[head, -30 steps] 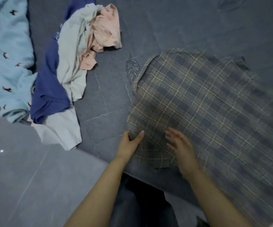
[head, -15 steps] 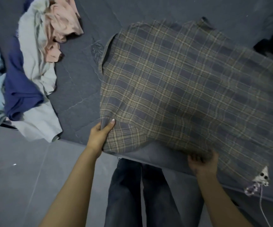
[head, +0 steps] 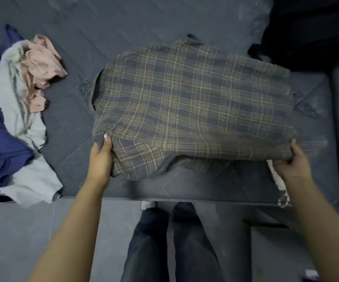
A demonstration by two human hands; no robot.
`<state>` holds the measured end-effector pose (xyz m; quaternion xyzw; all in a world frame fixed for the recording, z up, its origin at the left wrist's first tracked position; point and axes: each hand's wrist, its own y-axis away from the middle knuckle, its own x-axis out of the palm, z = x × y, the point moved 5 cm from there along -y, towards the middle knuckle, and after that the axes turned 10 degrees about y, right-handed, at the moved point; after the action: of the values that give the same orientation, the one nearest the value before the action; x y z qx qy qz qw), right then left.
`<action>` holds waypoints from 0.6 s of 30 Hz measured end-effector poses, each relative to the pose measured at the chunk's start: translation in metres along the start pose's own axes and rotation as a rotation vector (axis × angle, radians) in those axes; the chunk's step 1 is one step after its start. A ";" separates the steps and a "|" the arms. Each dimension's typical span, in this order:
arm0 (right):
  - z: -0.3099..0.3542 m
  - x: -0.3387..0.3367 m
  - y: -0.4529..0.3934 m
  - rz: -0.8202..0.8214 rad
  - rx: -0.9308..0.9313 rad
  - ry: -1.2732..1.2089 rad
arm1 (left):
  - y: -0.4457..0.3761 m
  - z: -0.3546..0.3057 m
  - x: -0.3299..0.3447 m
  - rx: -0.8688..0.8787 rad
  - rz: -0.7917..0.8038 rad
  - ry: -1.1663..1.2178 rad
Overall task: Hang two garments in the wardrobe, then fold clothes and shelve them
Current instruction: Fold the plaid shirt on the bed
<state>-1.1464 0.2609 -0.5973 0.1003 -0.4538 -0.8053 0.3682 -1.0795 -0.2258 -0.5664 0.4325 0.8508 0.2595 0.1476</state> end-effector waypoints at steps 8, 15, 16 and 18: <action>0.021 -0.038 0.030 -0.025 -0.069 0.130 | 0.029 0.037 -0.032 -0.317 -0.063 -0.167; -0.099 -0.095 0.016 -0.230 0.260 0.254 | 0.048 0.134 -0.062 -0.613 0.076 -0.243; -0.116 -0.098 0.016 -0.239 0.266 0.247 | 0.049 0.141 -0.066 -0.597 0.087 -0.301; -0.149 -0.094 0.021 -0.209 0.258 0.211 | 0.050 0.151 -0.074 -0.582 0.064 -0.320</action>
<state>-0.9955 0.2212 -0.6814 0.2771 -0.4991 -0.7593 0.3124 -0.9315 -0.2137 -0.6599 0.4338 0.6932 0.4248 0.3884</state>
